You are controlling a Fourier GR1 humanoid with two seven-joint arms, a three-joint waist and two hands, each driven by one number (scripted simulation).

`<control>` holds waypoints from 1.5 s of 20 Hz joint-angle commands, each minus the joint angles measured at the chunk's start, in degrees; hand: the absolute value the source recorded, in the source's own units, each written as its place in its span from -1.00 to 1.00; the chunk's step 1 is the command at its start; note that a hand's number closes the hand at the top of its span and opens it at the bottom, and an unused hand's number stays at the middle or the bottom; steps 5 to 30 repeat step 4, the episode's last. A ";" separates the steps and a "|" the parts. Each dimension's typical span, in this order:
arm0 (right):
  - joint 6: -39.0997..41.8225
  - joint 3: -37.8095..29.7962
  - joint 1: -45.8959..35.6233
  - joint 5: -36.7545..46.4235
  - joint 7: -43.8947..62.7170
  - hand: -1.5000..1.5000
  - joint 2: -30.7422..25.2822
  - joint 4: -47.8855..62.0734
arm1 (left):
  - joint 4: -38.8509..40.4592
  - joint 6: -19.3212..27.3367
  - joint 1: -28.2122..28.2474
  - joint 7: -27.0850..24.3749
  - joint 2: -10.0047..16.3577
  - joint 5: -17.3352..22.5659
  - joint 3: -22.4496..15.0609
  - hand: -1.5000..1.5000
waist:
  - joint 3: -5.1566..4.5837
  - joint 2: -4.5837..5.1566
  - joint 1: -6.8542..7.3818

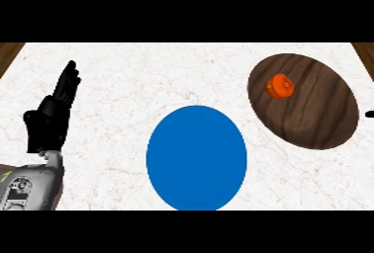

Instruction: Pick the squash from the plate and place it in the bowl

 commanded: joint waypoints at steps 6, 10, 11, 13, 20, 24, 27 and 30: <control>13.37 0.68 5.33 -1.85 -11.97 -1.00 -1.61 -1.30 | -1.77 -0.13 1.19 0.46 -0.62 0.04 -0.61 0.00 | 0.08 -0.24 0.23; 13.37 0.68 5.33 -1.85 -11.97 -1.00 -1.61 -1.30 | -1.77 -0.13 1.19 0.46 -0.62 0.04 -0.61 0.00 | 0.08 -0.24 0.23; 13.37 0.68 5.33 -1.85 -11.97 -1.00 -1.61 -1.30 | -1.77 -0.13 1.19 0.46 -0.62 0.04 -0.61 0.00 | 0.08 -0.24 0.23; 13.37 0.68 5.33 -1.85 -11.97 -1.00 -1.61 -1.30 | -1.77 -0.13 1.19 0.46 -0.62 0.04 -0.61 0.00 | 0.08 -0.24 0.23; 13.37 0.68 5.33 -1.85 -11.97 -1.00 -1.61 -1.30 | -1.77 -0.13 1.19 0.46 -0.62 0.04 -0.61 0.00 | 0.08 -0.24 0.23; 13.37 0.68 5.33 -1.85 -11.97 -1.00 -1.61 -1.30 | -1.77 -0.13 1.19 0.46 -0.62 0.04 -0.61 0.00 | 0.08 -0.24 0.23; 13.37 0.68 5.33 -1.85 -11.97 -1.00 -1.61 -1.30 | -1.77 -0.13 1.19 0.46 -0.62 0.04 -0.61 0.00 | 0.08 -0.24 0.23; 13.37 0.68 5.33 -1.85 -11.97 -1.00 -1.61 -1.30 | -1.77 -0.13 1.19 0.46 -0.62 0.04 -0.61 0.00 | 0.08 -0.24 0.23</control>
